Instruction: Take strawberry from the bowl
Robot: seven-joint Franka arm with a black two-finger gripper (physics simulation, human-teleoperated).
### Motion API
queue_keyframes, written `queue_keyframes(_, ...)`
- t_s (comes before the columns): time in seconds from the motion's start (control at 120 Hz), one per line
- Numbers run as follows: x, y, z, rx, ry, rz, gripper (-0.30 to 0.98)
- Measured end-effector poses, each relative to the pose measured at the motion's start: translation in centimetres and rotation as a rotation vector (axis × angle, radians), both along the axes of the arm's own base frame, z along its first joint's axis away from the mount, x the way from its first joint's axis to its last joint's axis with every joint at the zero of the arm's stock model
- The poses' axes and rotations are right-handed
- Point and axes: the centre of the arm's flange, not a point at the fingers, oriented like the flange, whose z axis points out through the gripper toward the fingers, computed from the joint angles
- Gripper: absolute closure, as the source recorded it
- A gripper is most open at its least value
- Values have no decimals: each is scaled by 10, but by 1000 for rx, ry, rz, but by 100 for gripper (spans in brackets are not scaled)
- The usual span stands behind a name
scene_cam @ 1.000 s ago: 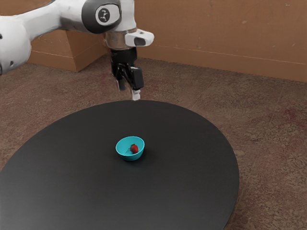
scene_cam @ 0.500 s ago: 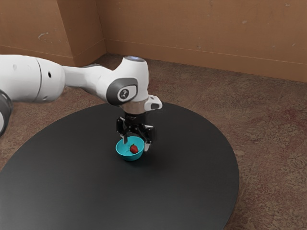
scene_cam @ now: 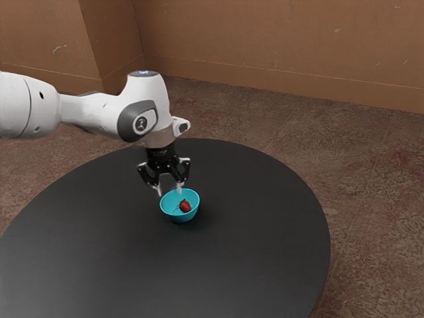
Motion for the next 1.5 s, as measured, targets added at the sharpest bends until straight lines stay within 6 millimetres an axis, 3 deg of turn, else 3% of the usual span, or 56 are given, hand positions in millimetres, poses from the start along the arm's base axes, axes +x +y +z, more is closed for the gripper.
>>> queue_keyframes(0.108,10,-2,-6,-8,-11,56,41)
queue_keyframes(0.275,13,-7,-33,4,15,122,43)
queue_keyframes(0.858,27,-19,-58,63,-92,189,48)
queue_keyframes(1.5,31,-5,-85,61,-90,274,48)
